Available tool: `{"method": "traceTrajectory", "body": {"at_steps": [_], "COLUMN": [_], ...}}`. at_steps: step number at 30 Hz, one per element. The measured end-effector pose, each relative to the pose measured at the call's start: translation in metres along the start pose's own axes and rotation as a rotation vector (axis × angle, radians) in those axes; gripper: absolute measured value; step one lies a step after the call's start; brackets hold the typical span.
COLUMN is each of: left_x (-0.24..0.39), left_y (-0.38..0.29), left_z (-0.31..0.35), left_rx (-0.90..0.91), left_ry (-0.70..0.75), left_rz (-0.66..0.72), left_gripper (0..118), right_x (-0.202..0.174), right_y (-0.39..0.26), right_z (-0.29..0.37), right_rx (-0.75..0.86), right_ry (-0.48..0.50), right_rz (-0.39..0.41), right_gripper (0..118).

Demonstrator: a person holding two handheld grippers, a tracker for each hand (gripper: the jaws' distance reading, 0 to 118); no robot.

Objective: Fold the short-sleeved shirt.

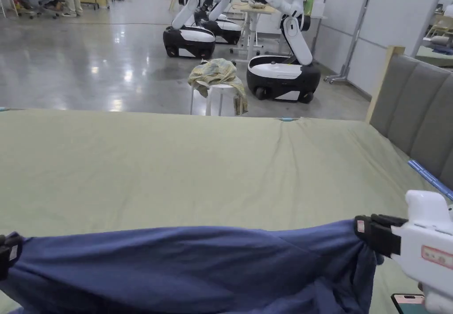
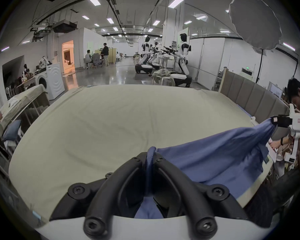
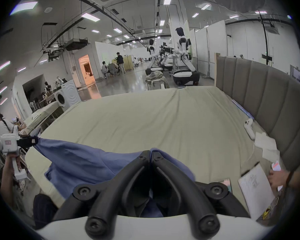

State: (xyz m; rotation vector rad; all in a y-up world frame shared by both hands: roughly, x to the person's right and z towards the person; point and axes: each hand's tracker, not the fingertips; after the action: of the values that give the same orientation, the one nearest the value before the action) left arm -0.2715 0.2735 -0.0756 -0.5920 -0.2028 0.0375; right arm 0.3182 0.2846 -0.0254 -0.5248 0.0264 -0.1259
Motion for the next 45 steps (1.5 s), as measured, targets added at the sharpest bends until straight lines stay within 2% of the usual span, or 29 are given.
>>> {"method": "traceTrajectory", "body": {"at_steps": [3,6,8,11,12,13,14,15,16,18,21,24,25,26,28,29,30,31,32,33,39,41,42,43,45], "left_x": [-0.010,-0.016,-0.024,-0.020,-0.017,-0.014,-0.008,0.001,0.010,0.034,0.070,0.097,0.103,0.111,0.118,0.120,0.123,0.126,0.121,0.120,0.092,0.074,0.064,0.051,0.022], "left_y": [-0.052,-0.098,-0.115,-0.126,-0.126,-0.123,-0.116,-0.109,-0.103,-0.088,-0.073,-0.066,-0.065,-0.062,-0.061,-0.061,-0.061,-0.061,-0.064,-0.064,-0.057,-0.058,-0.058,-0.059,-0.060], "left_z": [0.019,0.017,0.003,-0.013,-0.017,-0.017,-0.012,-0.003,0.006,0.024,0.045,0.051,0.050,0.049,0.051,0.051,0.051,0.049,0.048,0.047,0.052,0.054,0.053,0.052,0.047], "left_rx": [-0.106,-0.193,-0.227,-0.244,-0.244,-0.242,-0.198,-0.142,-0.086,0.087,0.242,0.369,0.391,0.391,0.378,0.369,0.355,0.348,0.328,0.316,0.259,0.211,0.192,0.184,0.126], "left_ry": [0.004,0.012,0.034,0.065,0.074,0.089,0.110,0.121,0.133,0.127,0.103,0.100,0.105,0.118,0.121,0.112,0.087,0.093,0.118,0.079,0.079,0.142,0.163,0.170,0.181], "left_rz": [0.035,0.088,0.096,0.075,0.068,0.063,0.061,0.037,0.012,-0.055,-0.061,-0.066,-0.077,-0.085,-0.097,-0.095,-0.096,-0.094,-0.105,-0.107,-0.049,-0.049,-0.055,-0.051,-0.008], "left_gripper": [8,8,7,9,24,45,69,84,84,86,86,86,86,85,79,59,12,8,8,8,8,8,14,32,76], "right_x": [-0.007,-0.007,-0.008,-0.018,-0.016,-0.016,-0.018,-0.021,-0.026,-0.046,-0.074,-0.102,-0.107,-0.113,-0.120,-0.122,-0.124,-0.125,-0.123,-0.122,-0.121,-0.122,-0.122,-0.124,-0.130], "right_y": [-0.049,-0.106,-0.134,-0.149,-0.152,-0.151,-0.146,-0.138,-0.132,-0.110,-0.089,-0.084,-0.084,-0.083,-0.083,-0.084,-0.084,-0.086,-0.087,-0.088,-0.090,-0.093,-0.094,-0.096,-0.099], "right_z": [0.025,0.022,0.013,0.004,0.000,0.002,0.008,0.016,0.024,0.050,0.075,0.085,0.082,0.083,0.082,0.078,0.076,0.076,0.075,0.074,0.072,0.070,0.069,0.067,0.062], "right_rx": [-0.050,-0.148,-0.210,-0.250,-0.247,-0.236,-0.206,-0.173,-0.136,0.014,0.256,0.438,0.459,0.472,0.475,0.469,0.452,0.454,0.440,0.428,0.389,0.374,0.367,0.361,0.336], "right_ry": [-0.022,-0.061,-0.101,-0.109,-0.112,-0.111,-0.098,-0.078,-0.074,-0.064,-0.014,-0.059,-0.062,-0.060,-0.054,-0.064,-0.081,-0.084,-0.058,-0.046,-0.036,-0.036,-0.034,-0.034,-0.028], "right_rz": [0.014,0.001,-0.005,-0.040,-0.039,-0.043,-0.053,-0.064,-0.072,-0.050,0.000,0.078,0.087,0.089,0.082,0.088,0.103,0.102,0.096,0.090,0.095,0.101,0.106,0.112,0.117], "right_gripper": [2,2,2,2,13,35,66,96,96,110,109,109,106,99,41,11,4,4,4,4,4,4,4,4,4]}}
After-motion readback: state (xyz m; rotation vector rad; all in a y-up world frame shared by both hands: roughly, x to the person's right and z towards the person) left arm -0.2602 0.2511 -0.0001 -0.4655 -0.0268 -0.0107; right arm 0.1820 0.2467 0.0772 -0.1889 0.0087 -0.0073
